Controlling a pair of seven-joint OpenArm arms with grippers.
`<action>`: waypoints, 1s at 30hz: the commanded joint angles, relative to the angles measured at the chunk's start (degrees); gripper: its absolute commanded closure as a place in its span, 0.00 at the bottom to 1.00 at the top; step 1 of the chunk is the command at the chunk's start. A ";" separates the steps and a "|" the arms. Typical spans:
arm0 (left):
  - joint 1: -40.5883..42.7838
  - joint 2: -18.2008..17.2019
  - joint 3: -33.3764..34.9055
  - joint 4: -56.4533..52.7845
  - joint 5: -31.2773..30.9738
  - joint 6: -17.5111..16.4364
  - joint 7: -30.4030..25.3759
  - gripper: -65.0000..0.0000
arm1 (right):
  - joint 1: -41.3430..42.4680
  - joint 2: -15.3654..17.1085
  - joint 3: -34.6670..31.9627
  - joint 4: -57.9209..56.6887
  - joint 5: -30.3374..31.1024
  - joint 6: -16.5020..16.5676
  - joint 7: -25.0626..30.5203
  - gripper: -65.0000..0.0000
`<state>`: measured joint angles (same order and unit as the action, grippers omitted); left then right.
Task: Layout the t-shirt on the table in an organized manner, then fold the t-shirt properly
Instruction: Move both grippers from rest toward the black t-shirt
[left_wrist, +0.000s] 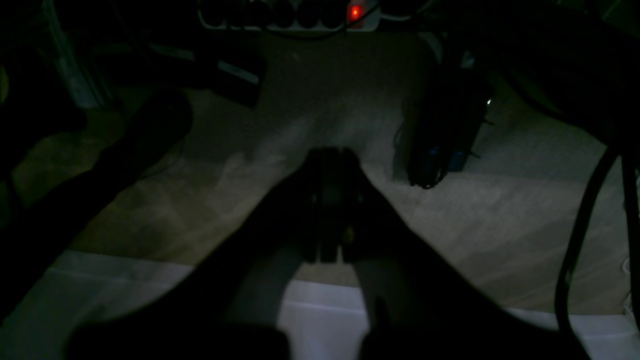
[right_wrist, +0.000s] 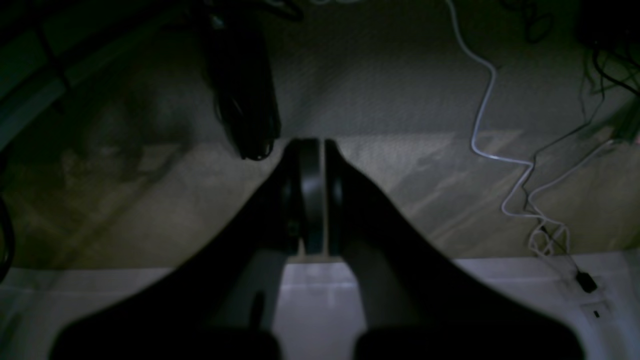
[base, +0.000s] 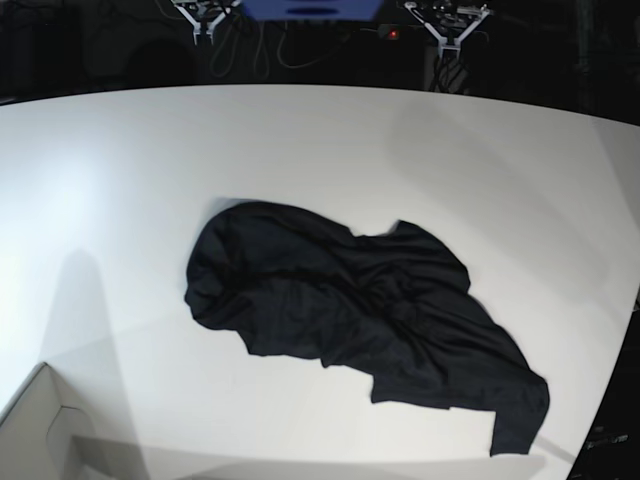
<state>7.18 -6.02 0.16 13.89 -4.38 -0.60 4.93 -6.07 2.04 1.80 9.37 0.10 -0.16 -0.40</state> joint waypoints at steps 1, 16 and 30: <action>0.34 -0.35 0.14 0.13 -0.15 0.38 -0.05 1.00 | -0.22 0.11 0.00 0.08 0.21 0.38 0.18 1.00; 0.34 -0.35 0.23 0.13 -0.15 0.38 -0.05 1.00 | -0.48 0.20 0.00 0.08 0.21 0.38 0.27 1.00; 2.18 -0.62 0.23 0.22 0.12 0.38 -0.05 1.00 | -2.51 1.25 -0.18 0.26 0.21 0.38 0.36 1.00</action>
<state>8.64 -6.07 0.34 14.06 -4.34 -0.60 4.69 -7.68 2.57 1.58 9.78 0.10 -0.01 0.19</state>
